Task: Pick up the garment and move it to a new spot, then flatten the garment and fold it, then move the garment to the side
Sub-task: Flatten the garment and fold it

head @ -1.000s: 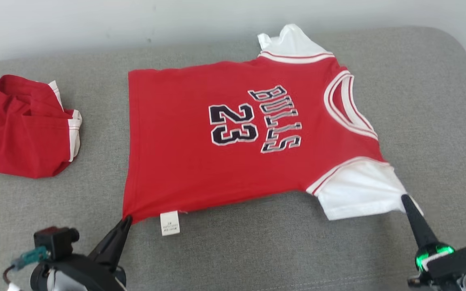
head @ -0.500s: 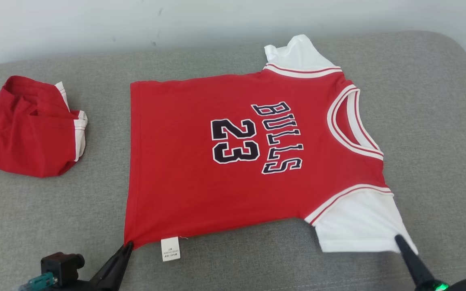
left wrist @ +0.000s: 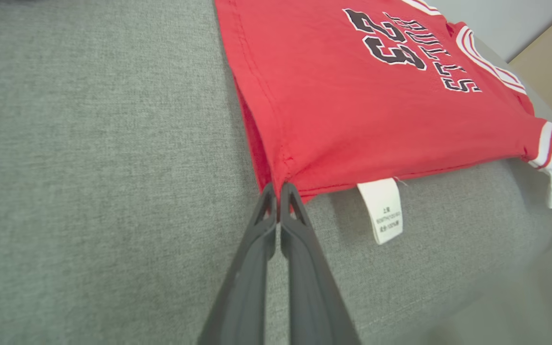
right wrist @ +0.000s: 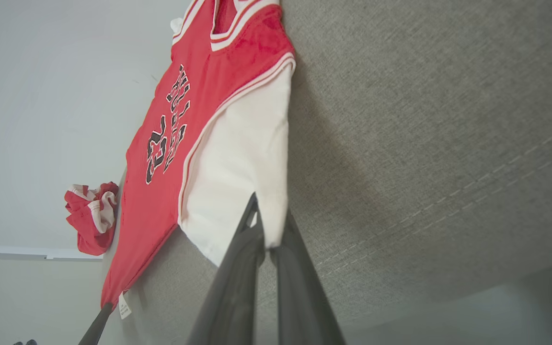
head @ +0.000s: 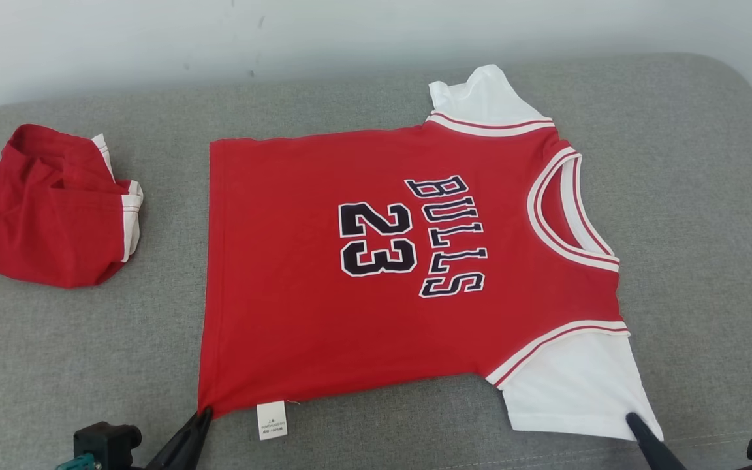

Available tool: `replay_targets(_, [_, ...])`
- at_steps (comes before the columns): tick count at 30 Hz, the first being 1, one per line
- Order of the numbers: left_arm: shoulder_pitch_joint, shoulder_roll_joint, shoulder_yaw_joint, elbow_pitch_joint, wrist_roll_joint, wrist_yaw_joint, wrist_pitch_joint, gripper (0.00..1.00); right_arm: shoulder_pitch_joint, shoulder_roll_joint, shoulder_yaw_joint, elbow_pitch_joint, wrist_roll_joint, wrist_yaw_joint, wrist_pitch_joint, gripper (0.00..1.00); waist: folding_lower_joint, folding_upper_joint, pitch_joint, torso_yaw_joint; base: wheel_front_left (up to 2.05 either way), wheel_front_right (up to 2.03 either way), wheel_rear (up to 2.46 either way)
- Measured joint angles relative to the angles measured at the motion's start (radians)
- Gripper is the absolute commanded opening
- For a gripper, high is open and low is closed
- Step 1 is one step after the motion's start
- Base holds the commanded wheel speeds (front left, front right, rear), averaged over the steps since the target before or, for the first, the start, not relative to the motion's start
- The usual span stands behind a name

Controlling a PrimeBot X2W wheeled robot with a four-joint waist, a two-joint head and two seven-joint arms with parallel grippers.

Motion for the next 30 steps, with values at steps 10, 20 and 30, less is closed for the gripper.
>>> replay_targets(10, [0.000,-0.012,-0.009,0.031,0.007,0.009,0.000,0.00,-0.011,0.002,0.023,0.042,-0.004,0.000,0.007,0.00,0.0000,-0.0001,-0.010,-0.002,0.00,0.00,0.00])
replay_targets(20, [-0.002,-0.022,-0.013,0.056,0.015,0.020,-0.001,1.00,-0.037,0.008,0.038,0.091,-0.036,0.000,-0.008,0.69,0.0000,-0.0001,-0.012,-0.001,0.00,0.00,0.00])
replay_targets(30, [-0.002,-0.020,0.006,0.037,0.017,0.028,-0.018,1.00,-0.051,0.002,0.030,0.104,-0.054,0.000,-0.038,1.00,0.0000,0.0000,-0.016,0.002,0.00,0.00,0.00])
